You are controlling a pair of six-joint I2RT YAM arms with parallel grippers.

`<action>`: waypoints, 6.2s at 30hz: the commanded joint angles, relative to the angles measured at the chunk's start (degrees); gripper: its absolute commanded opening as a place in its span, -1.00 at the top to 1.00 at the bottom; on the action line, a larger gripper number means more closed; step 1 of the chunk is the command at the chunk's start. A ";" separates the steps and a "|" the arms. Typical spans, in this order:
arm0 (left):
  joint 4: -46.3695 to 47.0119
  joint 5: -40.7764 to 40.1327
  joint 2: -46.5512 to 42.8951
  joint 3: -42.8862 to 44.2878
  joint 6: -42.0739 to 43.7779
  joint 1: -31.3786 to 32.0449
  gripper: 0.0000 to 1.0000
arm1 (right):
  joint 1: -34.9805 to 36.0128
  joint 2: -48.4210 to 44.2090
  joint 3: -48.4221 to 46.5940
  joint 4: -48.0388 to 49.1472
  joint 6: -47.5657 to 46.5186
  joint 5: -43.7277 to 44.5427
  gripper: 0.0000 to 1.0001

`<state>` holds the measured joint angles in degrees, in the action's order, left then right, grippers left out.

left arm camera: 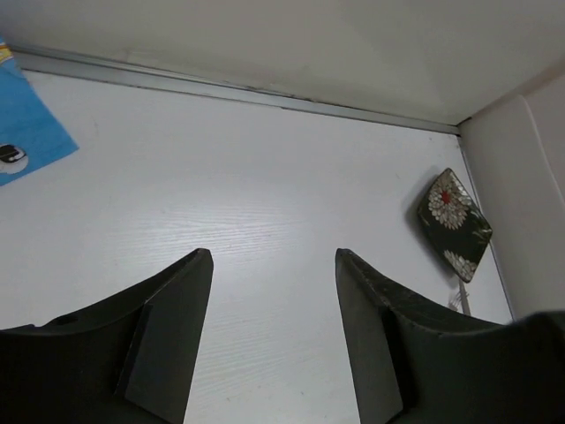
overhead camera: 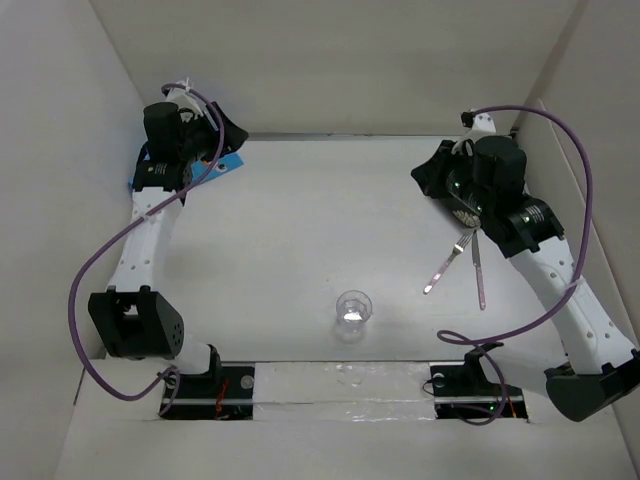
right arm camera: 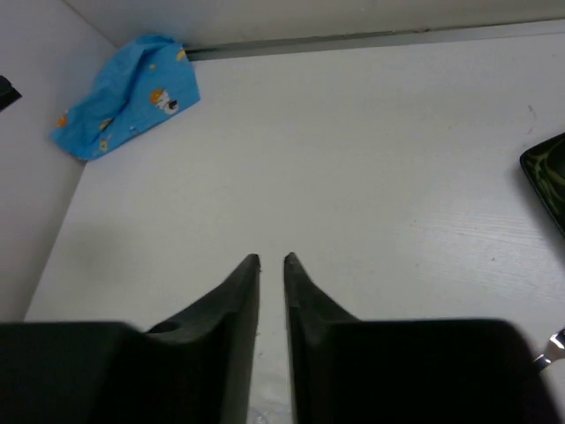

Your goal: Set the dinner table for one person

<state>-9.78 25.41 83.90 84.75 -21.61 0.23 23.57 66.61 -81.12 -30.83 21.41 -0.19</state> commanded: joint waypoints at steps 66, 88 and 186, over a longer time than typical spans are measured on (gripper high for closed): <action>-8.69 -4.76 39.06 29.77 -4.15 24.29 0.33 | 1.91 15.13 -1.41 5.96 1.62 -7.99 0.39; 6.97 -23.12 -2.89 -37.47 -28.84 -7.52 -0.24 | 5.17 11.17 6.86 8.86 2.24 -10.62 0.18; -11.05 -51.78 22.29 -16.71 -5.73 0.91 1.00 | 7.36 10.73 5.80 10.17 0.65 -8.69 0.25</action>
<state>-16.16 -26.17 110.34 71.40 -28.29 1.96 31.48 77.60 -73.73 -23.09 22.68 -8.03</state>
